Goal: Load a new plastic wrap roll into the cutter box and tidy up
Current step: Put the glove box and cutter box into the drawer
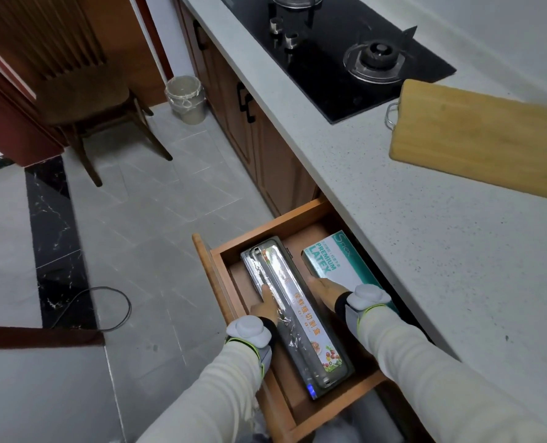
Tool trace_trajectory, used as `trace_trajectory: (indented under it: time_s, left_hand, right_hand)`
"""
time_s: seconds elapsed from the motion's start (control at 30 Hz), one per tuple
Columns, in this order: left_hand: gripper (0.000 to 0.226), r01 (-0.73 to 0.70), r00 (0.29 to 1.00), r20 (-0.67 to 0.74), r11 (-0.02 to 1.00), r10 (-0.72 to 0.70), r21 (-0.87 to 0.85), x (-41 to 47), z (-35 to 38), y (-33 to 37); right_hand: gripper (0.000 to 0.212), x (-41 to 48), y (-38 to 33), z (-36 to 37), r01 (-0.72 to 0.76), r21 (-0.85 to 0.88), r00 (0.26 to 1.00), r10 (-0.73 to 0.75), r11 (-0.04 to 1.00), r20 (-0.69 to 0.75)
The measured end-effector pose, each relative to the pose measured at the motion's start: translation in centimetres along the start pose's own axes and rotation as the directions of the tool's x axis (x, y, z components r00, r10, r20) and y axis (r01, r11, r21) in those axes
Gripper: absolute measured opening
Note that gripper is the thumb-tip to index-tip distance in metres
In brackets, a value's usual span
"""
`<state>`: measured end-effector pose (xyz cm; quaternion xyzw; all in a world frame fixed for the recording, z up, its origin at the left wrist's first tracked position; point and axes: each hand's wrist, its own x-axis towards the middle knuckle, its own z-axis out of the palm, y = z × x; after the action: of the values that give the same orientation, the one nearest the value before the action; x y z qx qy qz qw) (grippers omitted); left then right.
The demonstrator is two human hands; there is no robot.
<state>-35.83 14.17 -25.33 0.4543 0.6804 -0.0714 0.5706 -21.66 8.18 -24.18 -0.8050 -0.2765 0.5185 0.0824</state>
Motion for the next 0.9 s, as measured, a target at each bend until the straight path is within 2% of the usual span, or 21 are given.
trace_trajectory:
  time_s: [0.17, 0.33, 0.43, 0.5, 0.57, 0.6, 0.67, 0.7, 0.77, 0.83, 0.9]
  left_hand:
    - [0.076, -0.043, 0.999, 0.001, 0.985, 0.043, 0.166, -2.0, -1.8, 0.6]
    - [0.067, -0.084, 0.995, -0.035, 0.965, 0.096, 0.247, -3.4, -3.4, 1.4]
    - [0.051, -0.197, 0.963, -0.120, 0.931, 0.243, 0.308, -4.3, -4.5, 1.3]
    - [0.045, -0.276, 0.902, -0.232, 0.900, 0.364, 0.337, -5.3, -5.1, 0.9]
    - [0.051, -0.172, 0.870, -0.363, 0.897, 0.332, 0.408, -5.4, -6.0, 0.9]
    - [0.056, -0.086, 0.890, -0.370, 0.894, 0.268, 0.441, -5.3, -6.3, 0.7]
    - [0.056, 0.007, 0.954, -0.265, 0.870, 0.143, 0.493, -4.5, -6.7, 0.3]
    - [0.046, 0.001, 0.974, -0.198, 0.877, 0.108, 0.481, -4.3, -6.7, 0.0]
    - [0.013, -0.044, 0.988, -0.114, 0.909, 0.100, 0.415, -4.1, -6.6, -0.4]
    - [0.036, -0.040, 0.994, -0.064, 0.852, 0.085, 0.522, -3.0, -6.4, -0.6]
    - [0.041, -0.061, 0.992, -0.032, 0.688, 0.122, 0.723, -2.6, -6.7, -0.4]
  right_hand:
    - [0.061, -1.9, 0.8, 0.0, -0.034, 0.035, 0.999, 0.035, 0.999, -0.034]
    - [0.066, -3.8, 0.6, -0.6, -0.052, 0.049, 0.998, 0.053, 0.997, -0.022]
    - [0.066, -5.2, 0.4, -1.2, -0.042, 0.040, 0.999, 0.042, 0.998, -0.009]
    - [0.066, -6.2, 0.6, -1.7, -0.038, 0.010, 0.999, 0.038, 0.999, -0.020]
    - [0.066, -6.4, 0.5, -1.9, -0.041, -0.010, 0.999, 0.041, 0.999, -0.012]
    - [0.066, -6.5, 0.5, -2.0, -0.036, -0.024, 0.999, 0.035, 0.999, -0.016]
    - [0.064, -7.0, 0.3, -2.3, -0.017, -0.040, 0.999, 0.015, 0.999, -0.032]
    - [0.063, -7.2, 0.2, -2.6, -0.005, -0.040, 0.999, 0.003, 0.999, -0.041]
    - [0.061, -7.5, 0.1, -2.9, 0.019, -0.040, 0.998, -0.021, 0.999, -0.053]
    - [0.061, -8.0, 0.2, -3.1, 0.016, -0.049, 0.998, -0.019, 0.999, -0.052]
    - [0.062, -8.2, 0.6, -3.2, -0.008, -0.056, 0.998, 0.004, 0.998, -0.061]
